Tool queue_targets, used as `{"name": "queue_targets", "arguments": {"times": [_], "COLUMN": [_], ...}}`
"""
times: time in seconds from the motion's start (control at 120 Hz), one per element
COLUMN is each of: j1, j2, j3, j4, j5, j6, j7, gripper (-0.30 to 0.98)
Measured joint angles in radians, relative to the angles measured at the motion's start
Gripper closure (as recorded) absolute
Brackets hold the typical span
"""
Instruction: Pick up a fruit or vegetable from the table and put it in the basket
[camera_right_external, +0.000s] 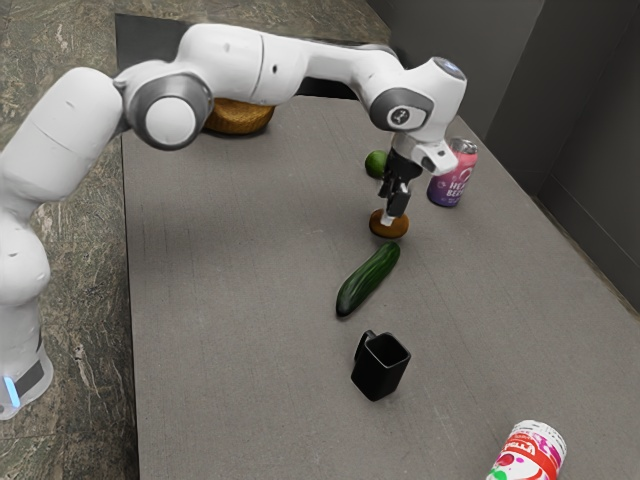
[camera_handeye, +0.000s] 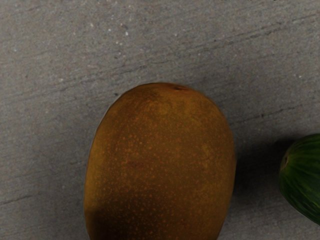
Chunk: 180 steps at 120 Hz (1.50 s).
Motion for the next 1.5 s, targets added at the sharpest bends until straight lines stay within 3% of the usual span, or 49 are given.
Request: {"name": "queue_targets", "arguments": {"times": [0.467, 0.658, 0.8, 1.0, 1.133, 1.308, 1.5], "j1": [0.000, 0.000, -0.002, -0.027, -0.019, 0.127, 0.341], "j2": [0.044, 0.042, 0.032, -0.139, -0.316, -0.483, -0.521], "j3": [0.014, 0.014, 0.012, 0.008, 0.025, 0.042, 0.039], "j4": [-0.027, -0.029, -0.029, -0.033, -0.158, -0.327, -0.379], "j5": [-0.003, 0.000, 0.007, -0.006, -0.046, -0.085, -0.094], "j6": [0.096, 0.110, 0.115, 0.026, -0.034, -0.072, -0.085], "j7": [0.061, 0.072, 0.073, 0.052, 0.033, 0.015, 0.016], "gripper": [0.01, 0.38, 0.43, 0.43, 0.43, 0.43, 0.43]}}
